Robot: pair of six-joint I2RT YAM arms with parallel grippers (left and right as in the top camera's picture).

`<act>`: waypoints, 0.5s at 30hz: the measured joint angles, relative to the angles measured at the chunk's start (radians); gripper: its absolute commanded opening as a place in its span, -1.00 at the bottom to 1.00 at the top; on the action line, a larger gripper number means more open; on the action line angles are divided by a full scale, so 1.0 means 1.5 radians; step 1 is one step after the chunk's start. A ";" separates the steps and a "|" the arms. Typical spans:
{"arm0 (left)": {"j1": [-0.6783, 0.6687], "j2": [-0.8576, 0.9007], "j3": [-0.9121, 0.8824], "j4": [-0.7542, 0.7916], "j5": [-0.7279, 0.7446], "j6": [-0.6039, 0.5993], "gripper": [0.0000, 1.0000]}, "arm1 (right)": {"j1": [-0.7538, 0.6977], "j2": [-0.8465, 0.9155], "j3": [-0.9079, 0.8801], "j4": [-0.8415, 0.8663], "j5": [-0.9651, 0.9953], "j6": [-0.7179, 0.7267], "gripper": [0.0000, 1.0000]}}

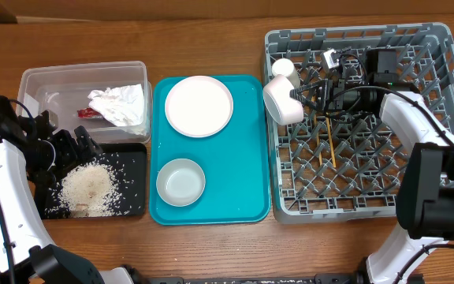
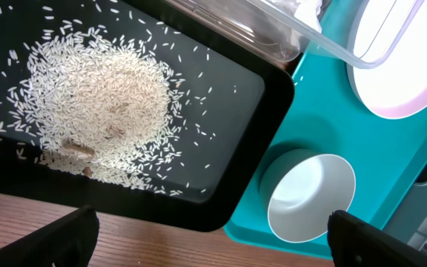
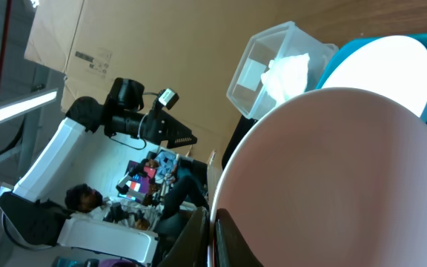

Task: Sort waste into correct bins and load items into the dishwasher
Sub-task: 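Lower the pink plate upright into the rack and open the right gripper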

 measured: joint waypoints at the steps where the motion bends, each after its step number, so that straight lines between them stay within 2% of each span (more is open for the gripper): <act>1: 0.000 0.000 0.000 0.000 0.000 0.000 0.99 | 0.000 0.000 0.000 0.000 0.005 0.005 -0.91; 15: 0.000 0.000 0.000 0.000 0.000 0.000 1.00 | -0.022 -0.006 0.001 0.003 0.067 0.077 -0.78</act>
